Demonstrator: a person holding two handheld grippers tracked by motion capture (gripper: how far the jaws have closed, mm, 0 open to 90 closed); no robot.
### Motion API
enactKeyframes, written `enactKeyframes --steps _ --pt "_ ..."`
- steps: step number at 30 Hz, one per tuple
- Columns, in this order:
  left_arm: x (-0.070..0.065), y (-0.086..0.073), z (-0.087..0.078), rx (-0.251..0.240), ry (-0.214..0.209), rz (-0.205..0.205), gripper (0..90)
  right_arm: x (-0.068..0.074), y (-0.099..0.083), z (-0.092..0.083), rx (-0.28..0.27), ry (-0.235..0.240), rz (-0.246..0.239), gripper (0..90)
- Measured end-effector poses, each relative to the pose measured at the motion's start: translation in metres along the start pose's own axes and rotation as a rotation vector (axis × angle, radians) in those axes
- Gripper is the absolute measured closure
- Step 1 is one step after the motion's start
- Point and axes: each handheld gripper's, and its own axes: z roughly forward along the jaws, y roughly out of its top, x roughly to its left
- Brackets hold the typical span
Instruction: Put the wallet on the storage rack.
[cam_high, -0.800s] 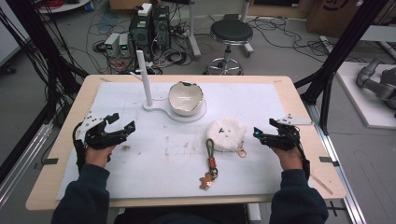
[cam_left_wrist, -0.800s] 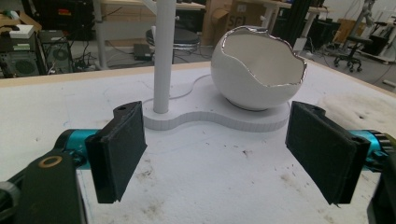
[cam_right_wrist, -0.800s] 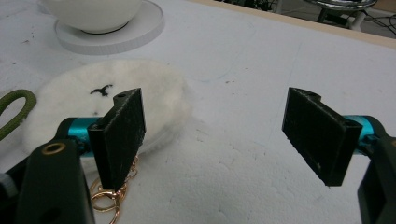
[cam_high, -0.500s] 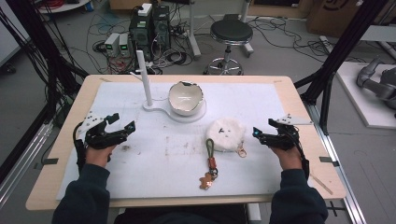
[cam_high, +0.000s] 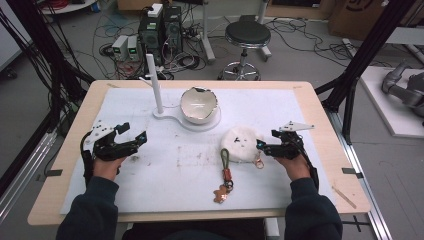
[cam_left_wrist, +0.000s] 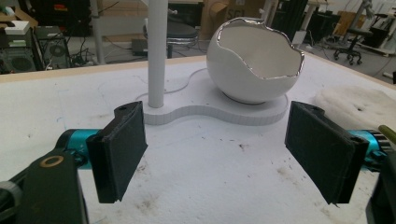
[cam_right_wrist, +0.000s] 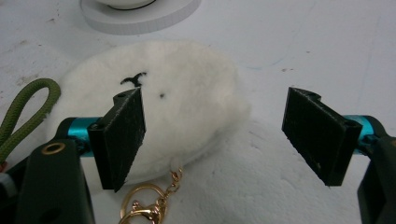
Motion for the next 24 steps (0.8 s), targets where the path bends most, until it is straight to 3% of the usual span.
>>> enactKeyframes --steps 7,8,11,13,15,16,17,18,19,20,22,23,24 --pt "-0.001 -0.001 0.001 0.007 -0.006 0.000 20.6 0.003 -0.003 0.021 0.106 0.044 0.008 21.8" --pt "-0.001 -0.001 0.002 0.009 -0.006 0.000 20.6 0.000 -0.005 0.031 0.152 0.063 0.023 21.7" --pt "-0.001 -0.001 0.002 0.009 -0.008 -0.003 20.9 -0.006 -0.007 0.038 0.188 0.099 0.055 21.5" --pt "0.000 -0.001 0.003 0.009 -0.008 -0.005 21.0 -0.009 -0.005 0.038 0.202 0.114 0.050 26.2" --pt "0.000 -0.002 0.004 0.012 -0.007 -0.008 21.0 -0.009 -0.003 0.037 0.219 0.098 0.028 37.8" --pt "0.000 -0.002 0.004 0.018 -0.007 -0.006 21.0 -0.009 -0.002 0.035 0.226 0.137 0.035 54.7" --pt "-0.001 -0.002 0.004 0.017 -0.008 -0.005 21.1 -0.008 -0.002 0.035 0.229 0.147 0.036 64.2" --pt "-0.001 -0.002 0.004 0.021 -0.010 -0.004 21.1 -0.008 -0.002 0.035 0.229 0.147 0.036 64.2" --pt "-0.002 -0.002 0.005 0.021 -0.011 -0.002 21.1 -0.007 -0.002 0.034 0.230 0.176 0.037 70.0" --pt "-0.002 -0.002 0.005 0.023 -0.013 0.001 21.3 -0.006 -0.002 0.033 0.227 0.167 0.036 76.3" --pt "-0.004 -0.002 0.005 0.025 -0.015 0.000 21.4 -0.006 0.000 0.031 0.214 0.177 0.038 80.5" --pt "-0.004 -0.002 0.006 0.024 -0.016 0.000 21.4 -0.006 0.001 0.029 0.199 0.178 0.035 81.4" --pt "-0.005 -0.002 0.006 0.027 -0.019 -0.002 21.6 -0.002 0.004 0.022 0.141 0.170 0.019 82.4"
